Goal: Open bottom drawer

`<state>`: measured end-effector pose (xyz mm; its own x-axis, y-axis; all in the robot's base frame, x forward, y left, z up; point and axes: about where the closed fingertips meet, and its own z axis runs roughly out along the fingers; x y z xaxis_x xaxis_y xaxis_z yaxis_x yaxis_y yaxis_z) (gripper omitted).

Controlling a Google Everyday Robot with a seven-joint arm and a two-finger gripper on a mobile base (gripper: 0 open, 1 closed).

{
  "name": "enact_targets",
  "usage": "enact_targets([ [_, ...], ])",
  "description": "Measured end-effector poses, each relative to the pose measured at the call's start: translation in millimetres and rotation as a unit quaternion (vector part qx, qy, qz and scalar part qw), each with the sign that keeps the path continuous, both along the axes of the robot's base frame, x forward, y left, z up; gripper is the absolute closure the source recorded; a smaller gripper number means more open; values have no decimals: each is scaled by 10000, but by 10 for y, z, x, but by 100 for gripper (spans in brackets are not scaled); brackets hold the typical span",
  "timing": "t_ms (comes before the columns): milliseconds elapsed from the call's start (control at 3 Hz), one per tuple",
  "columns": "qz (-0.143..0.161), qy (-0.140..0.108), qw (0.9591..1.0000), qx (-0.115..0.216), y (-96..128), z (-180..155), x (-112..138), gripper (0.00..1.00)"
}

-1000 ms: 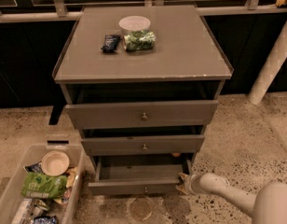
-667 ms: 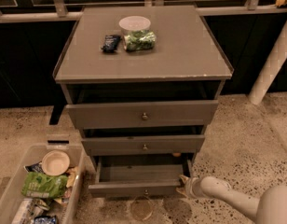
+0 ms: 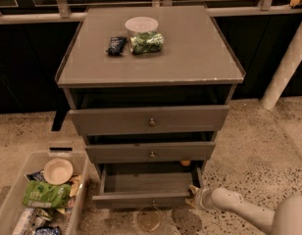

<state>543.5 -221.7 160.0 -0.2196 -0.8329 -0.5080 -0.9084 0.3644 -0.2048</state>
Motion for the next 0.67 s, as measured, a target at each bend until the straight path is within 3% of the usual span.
enact_targets([
  [667, 48, -74, 10000, 36, 50, -24, -96, 100],
])
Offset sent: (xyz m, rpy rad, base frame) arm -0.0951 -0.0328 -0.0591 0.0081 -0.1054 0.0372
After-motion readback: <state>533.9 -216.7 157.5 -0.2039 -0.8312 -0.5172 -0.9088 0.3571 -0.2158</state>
